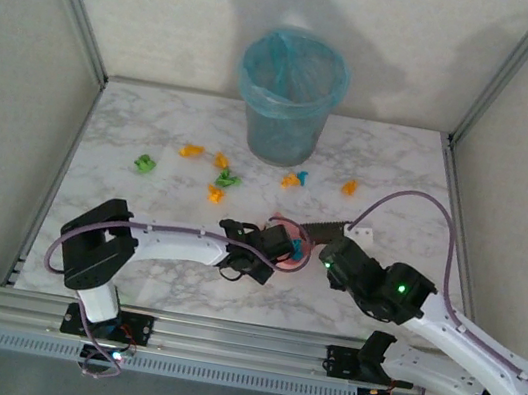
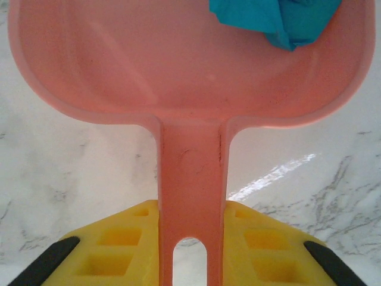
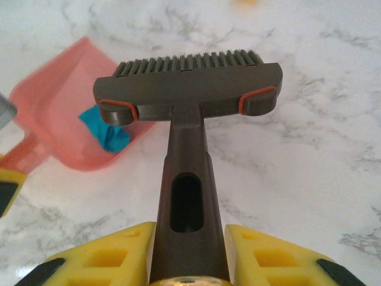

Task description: Sweep away the paper scraps from the table

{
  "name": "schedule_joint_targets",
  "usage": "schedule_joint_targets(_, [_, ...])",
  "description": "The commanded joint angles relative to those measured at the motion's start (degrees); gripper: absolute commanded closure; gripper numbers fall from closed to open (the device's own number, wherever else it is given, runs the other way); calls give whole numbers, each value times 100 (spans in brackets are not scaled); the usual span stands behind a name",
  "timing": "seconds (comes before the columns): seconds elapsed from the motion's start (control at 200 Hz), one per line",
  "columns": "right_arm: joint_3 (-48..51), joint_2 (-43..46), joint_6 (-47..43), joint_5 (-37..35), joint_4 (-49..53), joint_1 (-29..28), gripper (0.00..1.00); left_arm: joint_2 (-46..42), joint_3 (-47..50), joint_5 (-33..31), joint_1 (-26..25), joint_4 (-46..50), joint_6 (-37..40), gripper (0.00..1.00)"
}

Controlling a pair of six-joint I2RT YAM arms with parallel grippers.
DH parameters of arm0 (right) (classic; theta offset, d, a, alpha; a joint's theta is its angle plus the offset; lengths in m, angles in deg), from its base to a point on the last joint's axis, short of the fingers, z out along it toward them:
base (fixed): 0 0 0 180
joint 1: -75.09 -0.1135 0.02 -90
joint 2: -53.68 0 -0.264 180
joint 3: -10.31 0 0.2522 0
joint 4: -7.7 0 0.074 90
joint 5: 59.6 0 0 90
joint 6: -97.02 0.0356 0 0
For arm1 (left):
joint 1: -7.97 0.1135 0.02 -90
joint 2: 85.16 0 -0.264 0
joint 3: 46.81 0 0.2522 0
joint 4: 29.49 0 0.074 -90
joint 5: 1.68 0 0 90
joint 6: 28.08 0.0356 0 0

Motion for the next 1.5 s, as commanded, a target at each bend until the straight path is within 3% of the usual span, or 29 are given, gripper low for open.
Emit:
schedule_joint_targets(0.0, [-112,368,313,-923,-3,-44,100,-175,243,-135,44,-302,-136,100])
schedule_joint_targets(0.12, [-131,671,241,-1625,-137,67,100,-222,383,-11,20,-462,-166,100])
schedule_joint_targets(0.23, [-293,560,-318,-1770,-620,604,100,-301,453,-77,2,-485,-199,100])
schedule_joint_targets(0.466, [-665,-554,-1230,-321,-1852,2902,100,-519,459,-124,-14,-546,-278,100])
schedule_joint_targets(0.786, [-1462,-2525,-1389,445,-2434,4220,100,-424,316,-218,-32,-399,-169,100])
schedule_joint_targets(1.262, [-2232,-4246,-1786,954,-2368,4445,100,262,-352,-269,-27,-328,11,100])
schedule_joint_targets(1.377, [-2088,-4198,-1647,1191,-2193,4434,100,533,-634,-324,-5,-208,57,100])
schedule_joint_targets(1.497, [-1434,-3558,-1536,1234,-2397,4334,100,782,-869,-287,70,-160,102,100])
